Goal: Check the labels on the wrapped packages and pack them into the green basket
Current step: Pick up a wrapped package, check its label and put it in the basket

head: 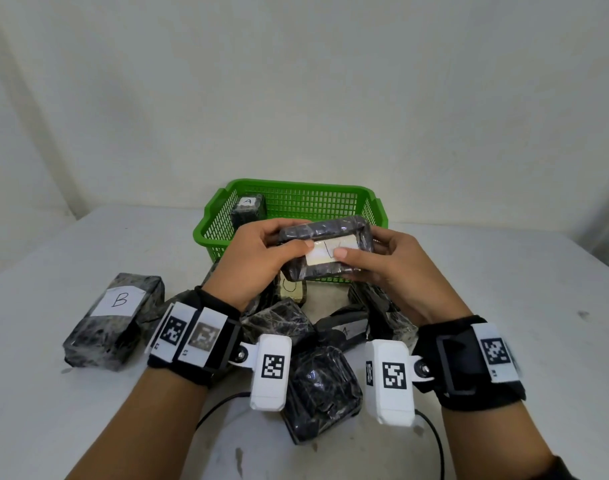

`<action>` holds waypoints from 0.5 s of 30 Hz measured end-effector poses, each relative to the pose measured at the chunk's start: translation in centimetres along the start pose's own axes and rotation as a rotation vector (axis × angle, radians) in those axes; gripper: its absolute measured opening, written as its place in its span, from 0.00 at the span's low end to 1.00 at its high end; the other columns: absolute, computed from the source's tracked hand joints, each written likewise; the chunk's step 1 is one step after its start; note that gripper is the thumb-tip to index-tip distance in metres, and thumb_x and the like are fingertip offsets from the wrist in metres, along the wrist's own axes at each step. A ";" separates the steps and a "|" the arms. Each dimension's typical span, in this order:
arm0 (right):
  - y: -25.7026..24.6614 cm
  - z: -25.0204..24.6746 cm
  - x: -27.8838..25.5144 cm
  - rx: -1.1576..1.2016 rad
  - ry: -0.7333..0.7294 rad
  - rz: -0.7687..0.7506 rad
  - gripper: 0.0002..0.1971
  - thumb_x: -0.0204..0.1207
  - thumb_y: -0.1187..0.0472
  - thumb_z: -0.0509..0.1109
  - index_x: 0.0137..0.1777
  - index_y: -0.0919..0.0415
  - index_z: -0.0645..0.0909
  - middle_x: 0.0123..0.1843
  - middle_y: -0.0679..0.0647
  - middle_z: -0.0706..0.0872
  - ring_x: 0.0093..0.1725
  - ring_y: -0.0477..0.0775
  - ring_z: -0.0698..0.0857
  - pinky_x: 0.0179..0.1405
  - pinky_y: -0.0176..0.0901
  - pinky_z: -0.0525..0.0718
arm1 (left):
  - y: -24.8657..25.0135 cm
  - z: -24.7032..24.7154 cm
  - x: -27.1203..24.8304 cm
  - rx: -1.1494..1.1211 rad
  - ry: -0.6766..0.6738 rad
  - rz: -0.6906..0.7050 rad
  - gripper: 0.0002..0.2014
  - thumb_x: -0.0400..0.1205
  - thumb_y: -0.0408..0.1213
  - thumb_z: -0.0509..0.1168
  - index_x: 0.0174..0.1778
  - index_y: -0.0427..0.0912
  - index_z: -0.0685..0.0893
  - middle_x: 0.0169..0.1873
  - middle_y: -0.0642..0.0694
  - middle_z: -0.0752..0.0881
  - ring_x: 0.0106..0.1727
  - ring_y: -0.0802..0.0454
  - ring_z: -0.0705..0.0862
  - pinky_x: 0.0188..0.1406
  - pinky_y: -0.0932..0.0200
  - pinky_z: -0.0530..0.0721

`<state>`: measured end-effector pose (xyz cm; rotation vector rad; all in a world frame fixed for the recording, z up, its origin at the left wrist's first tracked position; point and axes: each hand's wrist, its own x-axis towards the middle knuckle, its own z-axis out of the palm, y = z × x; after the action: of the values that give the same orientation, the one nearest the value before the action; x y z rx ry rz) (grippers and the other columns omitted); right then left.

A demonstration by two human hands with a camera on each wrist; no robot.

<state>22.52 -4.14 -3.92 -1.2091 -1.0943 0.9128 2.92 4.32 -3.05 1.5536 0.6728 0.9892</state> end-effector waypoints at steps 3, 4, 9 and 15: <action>0.1 -0.1 0.0 0.011 0.004 -0.008 0.30 0.65 0.66 0.85 0.69 0.66 0.84 0.56 0.58 0.96 0.57 0.60 0.95 0.58 0.51 0.94 | 0.1 -0.2 -0.1 -0.093 -0.044 -0.043 0.16 0.72 0.30 0.77 0.56 0.43 0.90 0.53 0.39 0.92 0.57 0.39 0.90 0.61 0.43 0.87; 0.1 -0.2 0.0 0.013 0.023 -0.018 0.28 0.68 0.69 0.84 0.69 0.66 0.85 0.55 0.58 0.96 0.56 0.59 0.95 0.55 0.48 0.94 | 0.2 -0.2 -0.1 -0.079 -0.063 -0.042 0.17 0.72 0.29 0.77 0.56 0.44 0.90 0.53 0.40 0.92 0.55 0.40 0.91 0.57 0.45 0.88; -0.2 0.0 0.0 0.054 0.039 -0.035 0.26 0.68 0.62 0.83 0.67 0.65 0.87 0.58 0.58 0.95 0.59 0.60 0.95 0.58 0.52 0.93 | 0.0 -0.3 0.0 -0.043 -0.063 -0.025 0.19 0.73 0.23 0.76 0.59 0.43 0.89 0.53 0.42 0.93 0.54 0.43 0.91 0.50 0.52 0.90; -0.2 -0.3 -0.1 0.026 0.106 -0.082 0.21 0.75 0.66 0.81 0.68 0.65 0.87 0.57 0.58 0.96 0.58 0.60 0.95 0.53 0.49 0.92 | 0.3 -0.2 -0.1 0.005 -0.072 -0.001 0.18 0.75 0.23 0.75 0.59 0.43 0.89 0.51 0.45 0.93 0.50 0.50 0.92 0.45 0.61 0.89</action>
<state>22.79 -4.35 -3.72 -1.1689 -1.0366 0.7893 2.67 4.23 -2.82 1.5856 0.6263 0.9271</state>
